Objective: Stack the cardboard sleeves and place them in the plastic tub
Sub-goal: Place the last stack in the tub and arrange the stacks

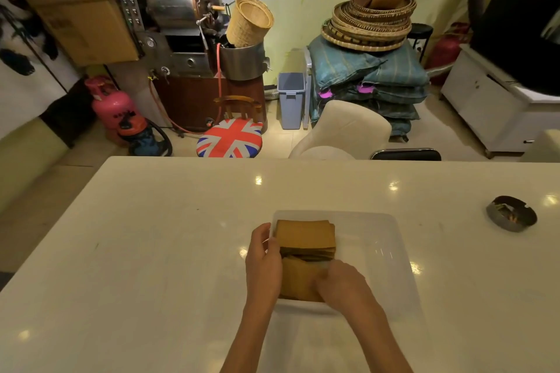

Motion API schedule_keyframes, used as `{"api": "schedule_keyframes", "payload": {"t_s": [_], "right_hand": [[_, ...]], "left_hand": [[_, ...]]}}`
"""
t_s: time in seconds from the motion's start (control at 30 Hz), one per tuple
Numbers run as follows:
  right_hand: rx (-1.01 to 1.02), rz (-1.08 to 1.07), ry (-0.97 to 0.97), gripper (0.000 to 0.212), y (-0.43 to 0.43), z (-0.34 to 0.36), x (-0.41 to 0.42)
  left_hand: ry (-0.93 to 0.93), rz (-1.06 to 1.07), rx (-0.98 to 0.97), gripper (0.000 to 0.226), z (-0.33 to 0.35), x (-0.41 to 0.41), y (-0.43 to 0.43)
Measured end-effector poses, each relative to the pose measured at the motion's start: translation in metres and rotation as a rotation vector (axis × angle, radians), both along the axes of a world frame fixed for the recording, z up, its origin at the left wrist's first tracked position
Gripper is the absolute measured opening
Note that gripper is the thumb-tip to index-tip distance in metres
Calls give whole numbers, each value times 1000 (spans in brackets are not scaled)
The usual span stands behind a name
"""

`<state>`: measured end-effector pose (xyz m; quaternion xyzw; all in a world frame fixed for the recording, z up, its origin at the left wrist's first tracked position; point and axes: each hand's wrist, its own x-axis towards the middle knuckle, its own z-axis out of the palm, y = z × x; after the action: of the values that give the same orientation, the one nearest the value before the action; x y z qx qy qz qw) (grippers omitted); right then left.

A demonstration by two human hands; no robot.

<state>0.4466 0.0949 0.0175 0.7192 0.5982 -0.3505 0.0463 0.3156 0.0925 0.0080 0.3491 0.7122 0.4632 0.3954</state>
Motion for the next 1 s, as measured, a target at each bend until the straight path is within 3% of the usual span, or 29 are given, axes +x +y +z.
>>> {"api": "schedule_keyframes", "payload": {"t_s": [0.13, 0.3, 0.6, 0.73, 0.9, 1.0], "right_hand": [[155, 183, -134, 26, -2, 1, -5], [-3, 402, -45, 51, 16, 4, -11], [-139, 549, 31, 65, 21, 6, -11], [-86, 479, 194, 58, 20, 7, 1], [194, 122, 473, 33, 5, 19, 36], [276, -121, 403, 23, 1, 23, 52]], "left_hand": [[-19, 1, 18, 32, 3, 1, 0], [-48, 23, 48, 29, 1, 0, -1], [-57, 31, 59, 31, 0, 1, 0], [-56, 32, 56, 31, -4, -1, 0], [-40, 35, 52, 32, -3, -1, -2], [-35, 26, 45, 32, 1, 0, -2]]}}
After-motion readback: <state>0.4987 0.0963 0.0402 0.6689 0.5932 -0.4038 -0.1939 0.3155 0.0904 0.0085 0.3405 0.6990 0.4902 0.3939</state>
